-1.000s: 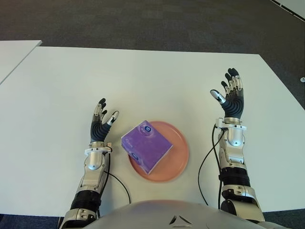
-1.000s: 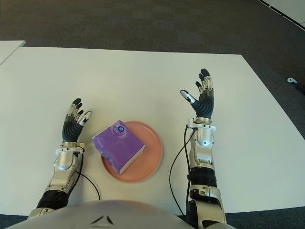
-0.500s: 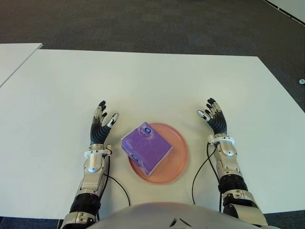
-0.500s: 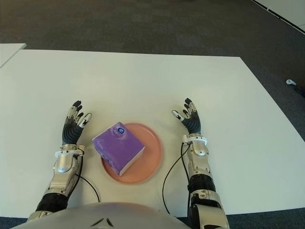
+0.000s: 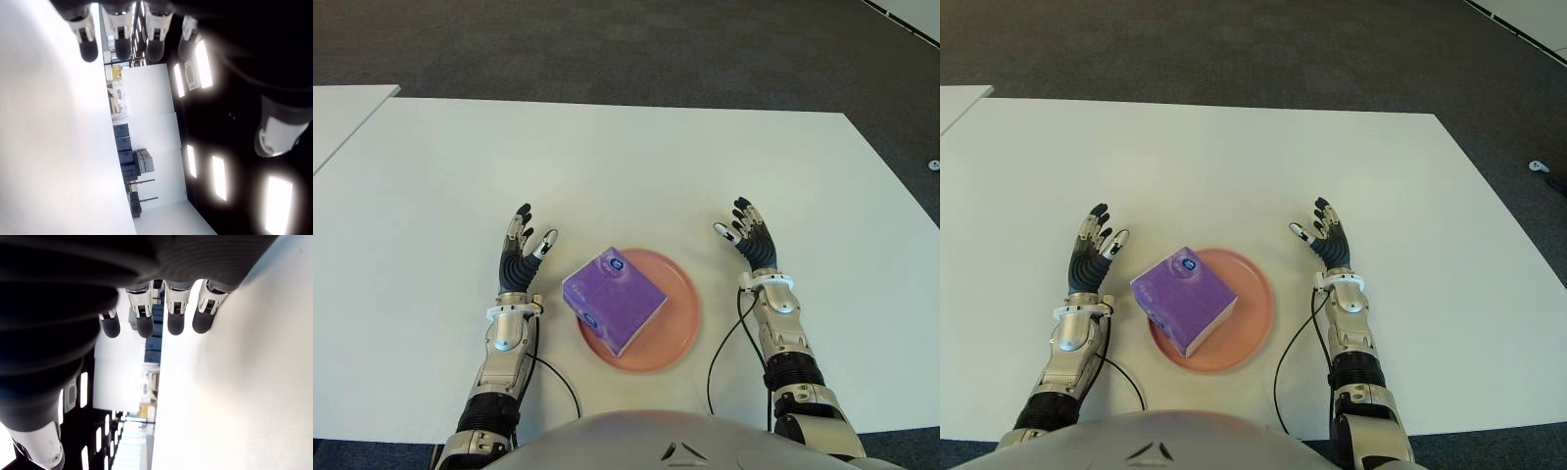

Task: Put the tissue paper into the plate.

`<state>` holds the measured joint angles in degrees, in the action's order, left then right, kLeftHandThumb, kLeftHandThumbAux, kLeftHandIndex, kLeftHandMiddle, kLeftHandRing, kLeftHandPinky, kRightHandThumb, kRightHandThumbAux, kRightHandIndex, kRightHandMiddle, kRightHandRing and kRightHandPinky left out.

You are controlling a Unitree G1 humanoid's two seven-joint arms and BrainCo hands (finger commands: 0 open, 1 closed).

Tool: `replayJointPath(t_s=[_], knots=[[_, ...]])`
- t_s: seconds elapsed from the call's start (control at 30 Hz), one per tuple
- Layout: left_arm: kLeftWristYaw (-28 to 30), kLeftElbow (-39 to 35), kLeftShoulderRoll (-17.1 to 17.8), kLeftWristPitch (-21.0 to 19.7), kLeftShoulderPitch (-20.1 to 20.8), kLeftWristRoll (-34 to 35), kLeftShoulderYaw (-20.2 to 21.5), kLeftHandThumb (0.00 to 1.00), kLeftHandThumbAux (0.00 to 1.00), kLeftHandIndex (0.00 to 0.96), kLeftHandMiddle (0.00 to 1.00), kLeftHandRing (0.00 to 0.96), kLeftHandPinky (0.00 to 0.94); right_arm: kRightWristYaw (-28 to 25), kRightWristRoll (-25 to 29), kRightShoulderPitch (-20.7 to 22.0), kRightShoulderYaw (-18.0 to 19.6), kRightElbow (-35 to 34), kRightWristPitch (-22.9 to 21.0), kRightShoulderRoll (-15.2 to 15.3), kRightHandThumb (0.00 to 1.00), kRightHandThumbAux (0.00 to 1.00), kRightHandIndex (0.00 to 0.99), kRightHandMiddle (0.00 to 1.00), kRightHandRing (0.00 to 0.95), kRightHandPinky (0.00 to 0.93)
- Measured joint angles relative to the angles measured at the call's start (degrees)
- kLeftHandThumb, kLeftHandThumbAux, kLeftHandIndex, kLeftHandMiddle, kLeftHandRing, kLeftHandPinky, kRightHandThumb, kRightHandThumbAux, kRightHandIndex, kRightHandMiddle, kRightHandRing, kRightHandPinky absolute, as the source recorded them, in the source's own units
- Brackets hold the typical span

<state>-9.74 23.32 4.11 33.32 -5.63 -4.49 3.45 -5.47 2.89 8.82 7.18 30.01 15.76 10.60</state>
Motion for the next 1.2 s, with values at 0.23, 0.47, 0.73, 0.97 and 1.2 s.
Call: replayJointPath(t_s=[0.23, 0.47, 0.73, 0.97, 1.2], knots=[[0.0, 0.0, 0.0, 0.0, 0.0, 0.0, 0.0, 0.0, 0.487, 0.0, 0.0, 0.0, 0.0, 0.0, 0.0, -0.1, -0.2, -0.4, -0.7, 0.1, 0.057, 0.707, 0.0, 0.005, 0.0, 0.001], [0.0, 0.0, 0.0, 0.0, 0.0, 0.1, 0.1, 0.0, 0.499, 0.0, 0.0, 0.0, 0.0, 0.0, 0.0, -0.4, -0.5, -1.1, -1.2, 0.3, 0.047, 0.705, 0.0, 0.0, 0.0, 0.001], [0.0, 0.0, 0.0, 0.0, 0.0, 0.1, 0.1, 0.0, 0.483, 0.0, 0.0, 0.0, 0.0, 0.0, 0.3, -0.6, -0.7, -1.5, -1.6, 0.3, 0.045, 0.709, 0.0, 0.001, 0.0, 0.002], [0.3, 0.0, 0.0, 0.0, 0.0, 0.1, 0.1, 0.0, 0.48, 0.0, 0.0, 0.0, 0.0, -0.1, 1.4, -0.4, -0.7, -0.8, -1.1, 0.0, 0.074, 0.696, 0.0, 0.011, 0.001, 0.02], [0.4, 0.0, 0.0, 0.0, 0.0, 0.1, 0.1, 0.0, 0.482, 0.0, 0.0, 0.0, 0.0, -2.9, 2.1, 0.8, -0.9, 2.8, 2.8, -1.1, 0.08, 0.675, 0.0, 0.011, 0.002, 0.02]])
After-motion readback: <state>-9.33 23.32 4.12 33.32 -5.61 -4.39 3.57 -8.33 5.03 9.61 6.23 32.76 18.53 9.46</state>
